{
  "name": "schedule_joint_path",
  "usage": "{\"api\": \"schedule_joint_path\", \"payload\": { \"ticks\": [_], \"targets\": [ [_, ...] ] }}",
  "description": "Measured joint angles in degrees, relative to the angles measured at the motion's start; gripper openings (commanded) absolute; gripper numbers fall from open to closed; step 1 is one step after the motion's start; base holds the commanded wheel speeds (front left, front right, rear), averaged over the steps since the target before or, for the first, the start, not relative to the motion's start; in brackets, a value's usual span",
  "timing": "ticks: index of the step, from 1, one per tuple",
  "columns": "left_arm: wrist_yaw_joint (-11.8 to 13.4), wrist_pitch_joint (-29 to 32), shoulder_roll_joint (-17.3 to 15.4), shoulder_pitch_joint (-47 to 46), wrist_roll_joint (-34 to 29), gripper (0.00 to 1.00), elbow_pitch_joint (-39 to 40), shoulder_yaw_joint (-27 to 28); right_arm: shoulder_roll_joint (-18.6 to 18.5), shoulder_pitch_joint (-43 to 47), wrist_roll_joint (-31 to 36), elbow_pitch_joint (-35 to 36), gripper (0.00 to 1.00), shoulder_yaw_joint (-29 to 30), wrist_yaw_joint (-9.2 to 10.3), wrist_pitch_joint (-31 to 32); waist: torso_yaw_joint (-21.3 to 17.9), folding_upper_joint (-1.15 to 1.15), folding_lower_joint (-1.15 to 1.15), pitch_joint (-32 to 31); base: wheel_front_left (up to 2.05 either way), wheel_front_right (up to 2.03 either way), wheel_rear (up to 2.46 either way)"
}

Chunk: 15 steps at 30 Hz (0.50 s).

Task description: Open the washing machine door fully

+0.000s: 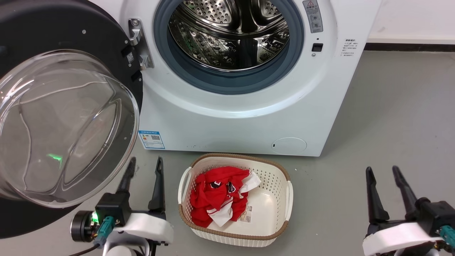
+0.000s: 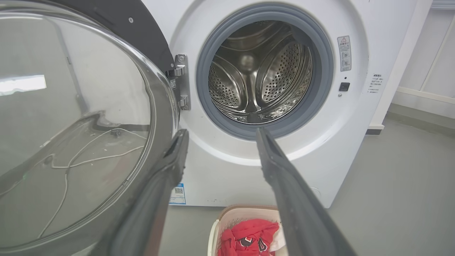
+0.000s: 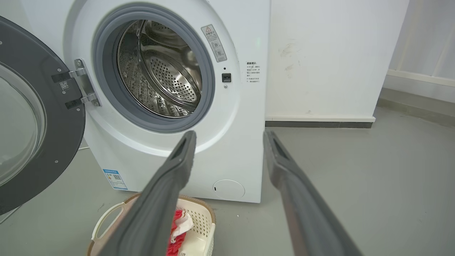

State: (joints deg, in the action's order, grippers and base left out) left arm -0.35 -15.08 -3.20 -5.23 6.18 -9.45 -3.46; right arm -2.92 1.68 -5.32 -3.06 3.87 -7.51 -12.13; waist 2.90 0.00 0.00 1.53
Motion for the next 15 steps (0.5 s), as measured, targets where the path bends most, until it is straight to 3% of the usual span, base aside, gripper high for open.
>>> {"api": "schedule_joint_path", "payload": {
  "ticks": [5, 15],
  "targets": [
    [-0.01, 0.62, 0.14, 1.61, 0.85, 0.00, -2.60, 0.10, 0.03, 1.20, -0.53, -2.56, 0.00, -0.07, -0.01, 0.42, -0.04, 0.00, 0.00, -0.02, 0.00, 0.00, 0.00],
    [-0.77, 3.42, 0.18, 1.59, 12.07, 0.00, -3.13, 1.57, 0.03, 0.82, -12.11, -3.63, 0.00, 0.16, 0.00, 2.72, -0.27, 0.00, 0.00, -0.13, 0.00, 0.00, 0.00]
  ]
}}
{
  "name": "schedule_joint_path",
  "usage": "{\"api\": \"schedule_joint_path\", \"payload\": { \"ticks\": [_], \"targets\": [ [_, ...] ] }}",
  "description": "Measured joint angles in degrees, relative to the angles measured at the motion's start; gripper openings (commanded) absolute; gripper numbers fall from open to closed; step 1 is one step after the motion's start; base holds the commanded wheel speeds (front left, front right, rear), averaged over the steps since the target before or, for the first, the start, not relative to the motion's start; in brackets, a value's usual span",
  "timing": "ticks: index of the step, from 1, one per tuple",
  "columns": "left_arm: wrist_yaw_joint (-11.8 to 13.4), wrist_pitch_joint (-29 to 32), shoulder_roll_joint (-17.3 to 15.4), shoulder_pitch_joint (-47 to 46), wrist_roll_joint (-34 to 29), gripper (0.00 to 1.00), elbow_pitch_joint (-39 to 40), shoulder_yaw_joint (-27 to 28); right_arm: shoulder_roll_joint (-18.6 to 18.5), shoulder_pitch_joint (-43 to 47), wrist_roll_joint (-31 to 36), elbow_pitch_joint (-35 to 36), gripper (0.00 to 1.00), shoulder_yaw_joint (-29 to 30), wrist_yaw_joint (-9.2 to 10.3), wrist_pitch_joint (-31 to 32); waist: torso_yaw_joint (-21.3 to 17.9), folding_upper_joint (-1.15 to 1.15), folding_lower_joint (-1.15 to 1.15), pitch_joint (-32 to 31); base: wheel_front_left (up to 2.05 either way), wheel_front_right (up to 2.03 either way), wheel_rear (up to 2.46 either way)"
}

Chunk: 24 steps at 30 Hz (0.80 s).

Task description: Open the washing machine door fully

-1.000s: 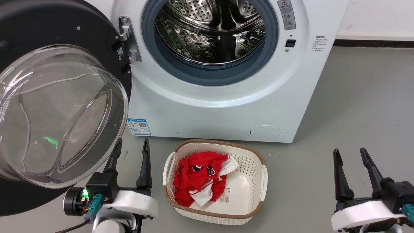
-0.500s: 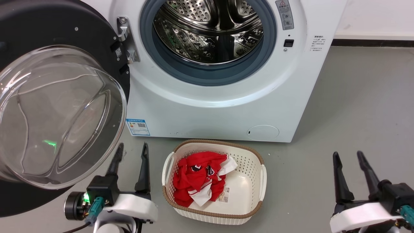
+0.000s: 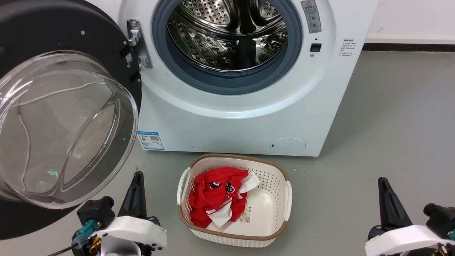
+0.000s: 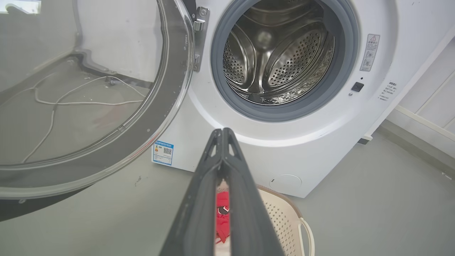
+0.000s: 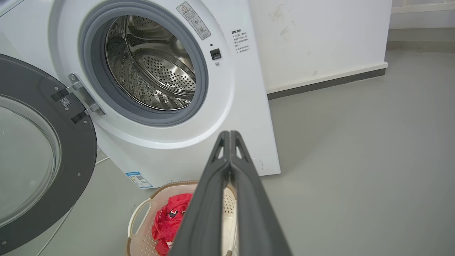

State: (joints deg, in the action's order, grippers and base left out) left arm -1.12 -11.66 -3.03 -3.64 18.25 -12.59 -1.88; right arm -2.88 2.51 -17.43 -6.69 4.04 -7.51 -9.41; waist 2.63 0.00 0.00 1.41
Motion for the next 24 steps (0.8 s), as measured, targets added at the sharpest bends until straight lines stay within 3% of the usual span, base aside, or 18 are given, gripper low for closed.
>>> {"api": "schedule_joint_path", "payload": {
  "ticks": [24],
  "targets": [
    [-2.02, 5.98, 0.04, -0.25, 24.52, 0.00, -0.25, 2.54, -0.01, -2.55, -24.82, -2.46, 0.00, 0.70, 0.00, 5.26, -0.60, 0.00, 0.00, -0.28, 0.00, 0.00, 0.00]
  ]
}}
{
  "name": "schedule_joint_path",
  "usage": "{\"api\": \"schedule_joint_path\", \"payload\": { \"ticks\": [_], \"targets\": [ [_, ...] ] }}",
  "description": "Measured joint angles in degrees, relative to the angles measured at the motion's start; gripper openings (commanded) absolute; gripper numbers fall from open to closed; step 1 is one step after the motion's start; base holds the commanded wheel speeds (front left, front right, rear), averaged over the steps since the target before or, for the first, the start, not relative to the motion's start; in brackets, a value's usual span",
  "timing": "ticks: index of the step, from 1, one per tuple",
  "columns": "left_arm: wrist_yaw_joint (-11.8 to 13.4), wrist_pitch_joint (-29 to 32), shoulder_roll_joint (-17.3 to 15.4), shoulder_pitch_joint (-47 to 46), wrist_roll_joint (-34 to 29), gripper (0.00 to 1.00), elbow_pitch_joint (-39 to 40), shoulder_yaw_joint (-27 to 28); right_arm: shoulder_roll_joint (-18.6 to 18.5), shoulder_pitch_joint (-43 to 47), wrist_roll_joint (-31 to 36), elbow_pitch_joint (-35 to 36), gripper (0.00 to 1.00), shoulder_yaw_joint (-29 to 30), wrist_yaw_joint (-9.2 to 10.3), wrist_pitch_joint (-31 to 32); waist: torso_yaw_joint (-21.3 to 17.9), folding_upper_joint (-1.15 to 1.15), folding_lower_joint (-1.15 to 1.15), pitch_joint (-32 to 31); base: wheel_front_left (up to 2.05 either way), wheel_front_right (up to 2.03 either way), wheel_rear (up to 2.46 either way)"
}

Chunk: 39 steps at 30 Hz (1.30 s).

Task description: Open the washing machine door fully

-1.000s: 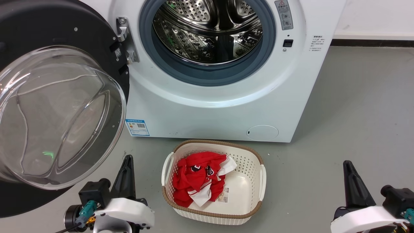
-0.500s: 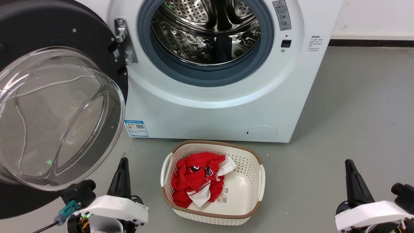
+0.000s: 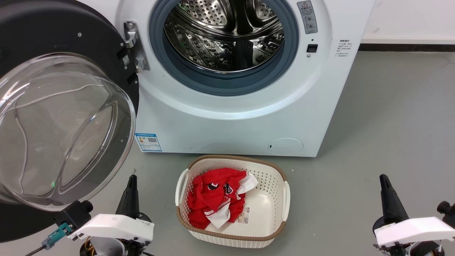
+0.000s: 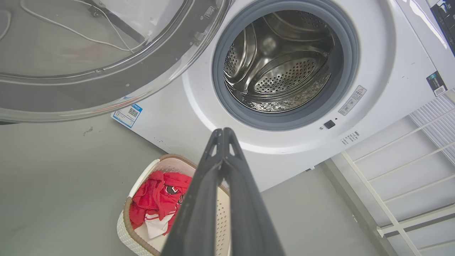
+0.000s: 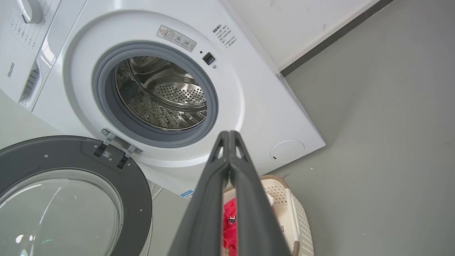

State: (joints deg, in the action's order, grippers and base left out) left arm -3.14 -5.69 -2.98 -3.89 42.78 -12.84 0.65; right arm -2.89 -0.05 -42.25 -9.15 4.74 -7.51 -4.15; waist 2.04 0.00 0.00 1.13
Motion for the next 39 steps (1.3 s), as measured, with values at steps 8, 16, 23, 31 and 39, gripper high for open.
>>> {"api": "schedule_joint_path", "payload": {
  "ticks": [8, 16, 23, 31, 39],
  "targets": [
    [-0.70, 1.89, 0.01, -0.21, 7.69, 0.00, -0.21, 1.00, -0.01, -0.98, -7.87, -0.69, 0.00, 0.24, 0.01, 1.56, -0.23, 0.00, 0.00, -0.11, 0.00, 0.00, 0.00],
    [-1.10, 3.30, 0.03, -0.51, 13.36, 0.00, -0.33, 1.62, -0.01, -1.54, -13.49, -1.29, 0.00, 0.35, 0.01, 2.76, -0.41, 0.00, 0.00, -0.19, 0.00, 0.00, 0.00],
    [-1.43, 4.46, 0.03, -0.87, 17.94, 0.00, -0.42, 2.11, -0.01, -2.25, -18.20, -1.78, 0.00, 0.52, 0.01, 3.78, -0.57, 0.00, 0.00, -0.27, 0.00, 0.00, 0.00],
    [-1.93, 5.58, 0.04, -1.01, 22.82, 0.00, -0.54, 2.78, -0.02, -2.71, -23.19, -2.21, 0.00, 0.70, 0.01, 4.78, -0.76, 0.00, 0.00, -0.35, 0.00, 0.00, 0.00],
    [-2.42, 6.79, 0.05, -1.13, 27.44, 0.00, -0.64, 3.32, -0.02, -3.26, -27.78, -2.61, 0.00, 0.87, 0.01, 5.76, -0.94, 0.00, 0.00, -0.44, 0.00, 0.00, 0.00]
  ]
}}
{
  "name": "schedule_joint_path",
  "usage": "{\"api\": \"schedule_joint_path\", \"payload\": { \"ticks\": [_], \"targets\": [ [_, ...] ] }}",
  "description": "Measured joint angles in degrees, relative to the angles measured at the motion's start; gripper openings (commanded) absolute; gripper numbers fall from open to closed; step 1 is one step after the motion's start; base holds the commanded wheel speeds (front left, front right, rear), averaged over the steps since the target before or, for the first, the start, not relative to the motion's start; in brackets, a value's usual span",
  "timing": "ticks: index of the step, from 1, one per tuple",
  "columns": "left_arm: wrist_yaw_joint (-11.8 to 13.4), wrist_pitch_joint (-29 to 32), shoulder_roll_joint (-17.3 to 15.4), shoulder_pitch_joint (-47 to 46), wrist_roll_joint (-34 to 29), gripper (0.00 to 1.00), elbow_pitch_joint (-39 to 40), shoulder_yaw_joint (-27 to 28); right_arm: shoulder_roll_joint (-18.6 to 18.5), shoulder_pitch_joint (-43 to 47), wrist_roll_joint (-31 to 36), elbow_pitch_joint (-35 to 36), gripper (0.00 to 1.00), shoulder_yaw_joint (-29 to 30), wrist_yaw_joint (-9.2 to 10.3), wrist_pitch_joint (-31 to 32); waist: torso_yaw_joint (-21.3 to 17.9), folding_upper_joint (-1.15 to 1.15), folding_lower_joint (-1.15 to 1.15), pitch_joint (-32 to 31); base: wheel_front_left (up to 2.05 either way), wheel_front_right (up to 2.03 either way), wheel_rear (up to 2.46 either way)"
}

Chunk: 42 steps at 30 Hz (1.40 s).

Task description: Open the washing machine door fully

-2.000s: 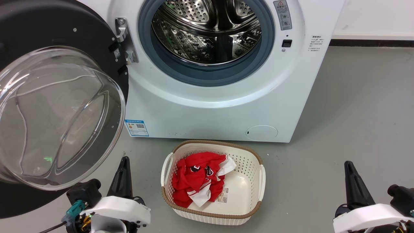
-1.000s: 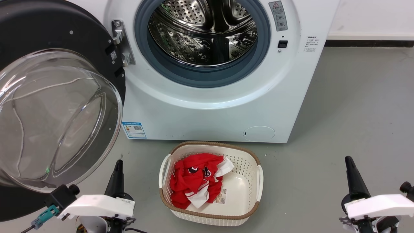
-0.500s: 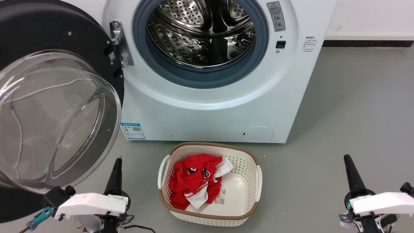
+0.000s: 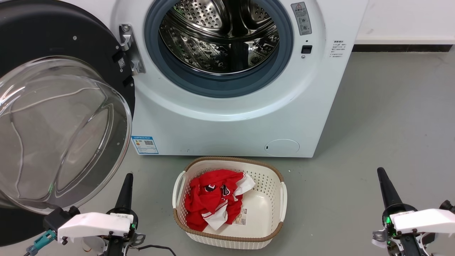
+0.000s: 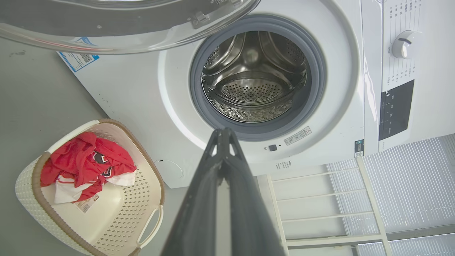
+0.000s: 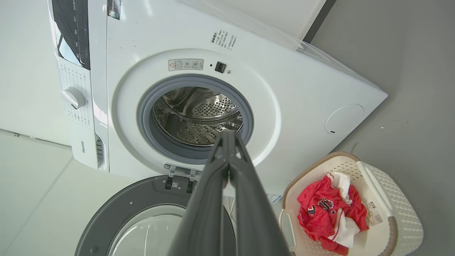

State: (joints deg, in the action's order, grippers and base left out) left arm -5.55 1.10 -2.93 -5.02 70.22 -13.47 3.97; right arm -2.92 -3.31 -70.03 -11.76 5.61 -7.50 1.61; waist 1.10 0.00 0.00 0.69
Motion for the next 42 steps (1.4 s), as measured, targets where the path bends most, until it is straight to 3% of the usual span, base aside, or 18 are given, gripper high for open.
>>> {"api": "schedule_joint_path", "payload": {
  "ticks": [42],
  "targets": [
    [-1.60, 4.83, 0.01, -0.88, 19.57, 0.00, -0.53, 2.23, -0.01, -2.33, -19.84, -2.01, 0.00, 0.76, 0.01, 4.33, -0.96, 0.00, 0.00, -0.45, 0.00, 0.00, 0.00]
  ]
}}
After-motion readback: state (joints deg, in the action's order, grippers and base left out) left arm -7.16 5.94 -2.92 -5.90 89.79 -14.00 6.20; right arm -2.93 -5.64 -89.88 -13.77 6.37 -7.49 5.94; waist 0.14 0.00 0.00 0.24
